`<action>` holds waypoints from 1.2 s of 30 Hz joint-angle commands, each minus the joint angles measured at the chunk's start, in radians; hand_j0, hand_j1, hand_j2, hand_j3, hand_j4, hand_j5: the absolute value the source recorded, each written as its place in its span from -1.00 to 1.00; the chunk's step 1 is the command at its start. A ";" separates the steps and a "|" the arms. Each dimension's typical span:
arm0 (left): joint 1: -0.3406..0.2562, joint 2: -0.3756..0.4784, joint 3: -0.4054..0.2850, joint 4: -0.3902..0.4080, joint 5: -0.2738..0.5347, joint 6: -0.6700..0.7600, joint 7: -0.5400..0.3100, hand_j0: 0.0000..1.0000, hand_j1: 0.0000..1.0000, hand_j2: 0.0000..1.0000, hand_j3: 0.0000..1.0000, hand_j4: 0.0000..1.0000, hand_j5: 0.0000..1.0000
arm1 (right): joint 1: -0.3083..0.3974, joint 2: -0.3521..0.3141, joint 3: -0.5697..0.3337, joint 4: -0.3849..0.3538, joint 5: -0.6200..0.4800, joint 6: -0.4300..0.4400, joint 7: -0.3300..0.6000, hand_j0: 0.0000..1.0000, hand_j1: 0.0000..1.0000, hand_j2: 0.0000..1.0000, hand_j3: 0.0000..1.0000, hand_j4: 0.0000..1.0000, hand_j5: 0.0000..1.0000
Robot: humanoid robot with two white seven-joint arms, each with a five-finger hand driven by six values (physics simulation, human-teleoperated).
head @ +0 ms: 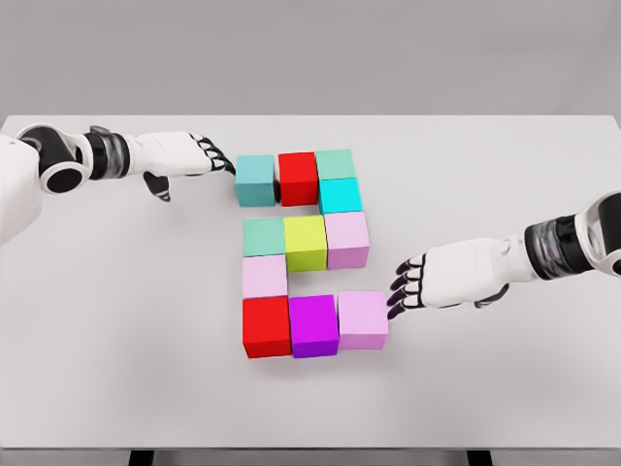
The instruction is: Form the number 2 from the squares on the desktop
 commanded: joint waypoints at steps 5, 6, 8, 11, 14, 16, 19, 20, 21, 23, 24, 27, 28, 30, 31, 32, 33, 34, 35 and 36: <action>0.000 0.003 0.002 0.001 0.006 0.001 0.000 1.00 1.00 1.00 1.00 1.00 1.00 | 0.000 -0.005 -0.017 0.007 0.008 0.002 0.000 1.00 1.00 1.00 1.00 1.00 1.00; 0.000 0.006 0.002 0.000 0.007 0.001 0.000 1.00 1.00 1.00 1.00 1.00 1.00 | -0.002 -0.004 -0.019 0.005 0.008 0.002 0.000 1.00 1.00 1.00 1.00 1.00 1.00; 0.000 0.014 0.000 -0.002 0.006 0.001 0.000 1.00 1.00 1.00 1.00 1.00 1.00 | 0.000 -0.002 -0.019 0.005 0.008 0.002 0.000 1.00 1.00 1.00 1.00 1.00 1.00; 0.003 0.020 -0.003 -0.035 0.005 0.001 0.000 1.00 1.00 1.00 1.00 1.00 1.00 | 0.000 0.001 -0.019 0.003 0.008 0.002 0.000 1.00 1.00 1.00 1.00 1.00 1.00; 0.008 0.026 -0.004 -0.057 0.002 0.001 0.000 1.00 1.00 1.00 1.00 1.00 1.00 | -0.002 0.004 -0.019 0.002 0.009 0.002 0.000 1.00 1.00 1.00 1.00 1.00 1.00; 0.011 0.025 -0.004 -0.058 0.001 0.001 0.000 1.00 1.00 1.00 1.00 1.00 1.00 | -0.002 0.006 -0.019 0.002 0.009 0.002 0.000 1.00 1.00 1.00 1.00 1.00 1.00; 0.011 0.025 -0.009 -0.058 0.001 0.001 0.000 1.00 1.00 1.00 1.00 1.00 1.00 | -0.002 0.010 -0.017 0.002 0.009 0.002 0.000 1.00 1.00 1.00 1.00 1.00 1.00; 0.011 0.026 -0.009 -0.058 0.001 0.001 0.000 1.00 1.00 1.00 1.00 1.00 1.00 | -0.002 0.010 -0.019 0.002 0.011 0.002 0.000 1.00 1.00 1.00 1.00 1.00 1.00; 0.011 0.026 -0.009 -0.058 0.001 0.001 0.000 1.00 1.00 1.00 1.00 1.00 1.00 | -0.002 0.010 -0.019 0.002 0.009 0.002 0.000 1.00 1.00 1.00 1.00 1.00 1.00; 0.011 0.025 -0.009 -0.058 0.001 0.001 0.000 1.00 1.00 1.00 1.00 1.00 1.00 | -0.002 0.010 -0.019 0.002 0.009 0.002 0.000 1.00 1.00 1.00 1.00 1.00 1.00; 0.011 0.025 -0.009 -0.060 0.001 0.001 0.000 1.00 1.00 1.00 1.00 1.00 1.00 | -0.002 0.010 -0.019 0.002 0.009 0.002 0.000 1.00 1.00 1.00 1.00 1.00 1.00; 0.011 0.025 -0.009 -0.068 0.001 0.001 0.000 1.00 1.00 1.00 1.00 1.00 1.00 | -0.002 0.012 -0.019 0.002 0.009 0.002 0.000 1.00 1.00 1.00 1.00 1.00 1.00; 0.012 0.025 -0.009 -0.068 0.001 0.001 0.000 1.00 1.00 1.00 1.00 1.00 1.00 | -0.002 0.010 -0.019 0.003 0.009 0.002 0.000 1.00 1.00 1.00 1.00 1.00 1.00; 0.012 0.025 -0.009 -0.068 0.001 0.001 0.000 1.00 1.00 1.00 1.00 1.00 1.00 | -0.002 0.001 -0.023 0.008 0.009 0.002 0.000 1.00 1.00 1.00 1.00 1.00 1.00; 0.012 0.025 -0.009 -0.068 0.001 0.001 0.000 1.00 1.00 1.00 1.00 1.00 1.00 | -0.002 -0.016 -0.045 0.010 0.009 0.002 0.000 1.00 1.00 1.00 1.00 1.00 1.00; 0.012 0.025 -0.009 -0.066 0.001 0.001 0.000 1.00 1.00 1.00 1.00 1.00 1.00 | 0.000 -0.034 -0.069 0.010 0.009 0.002 0.000 1.00 1.00 1.00 1.00 1.00 1.00; 0.012 0.026 -0.009 -0.066 0.001 0.001 0.000 1.00 1.00 1.00 1.00 1.00 1.00 | 0.000 -0.059 -0.103 0.010 0.005 0.002 0.000 1.00 1.00 1.00 1.00 1.00 1.00; 0.012 0.026 -0.009 -0.065 -0.001 0.001 0.000 1.00 1.00 1.00 1.00 1.00 1.00 | 0.000 -0.083 -0.134 0.013 -0.004 0.002 0.000 1.00 1.00 1.00 1.00 1.00 1.00; 0.012 0.026 -0.009 -0.063 0.001 0.001 0.000 1.00 1.00 1.00 1.00 1.00 1.00 | 0.002 -0.108 -0.177 0.036 -0.072 0.002 0.000 1.00 1.00 1.00 1.00 1.00 1.00; 0.011 0.028 -0.009 -0.062 0.001 0.001 0.000 1.00 1.00 1.00 1.00 1.00 1.00 | 0.003 -0.112 -0.198 0.060 -0.141 0.002 0.000 1.00 1.00 1.00 1.00 1.00 1.00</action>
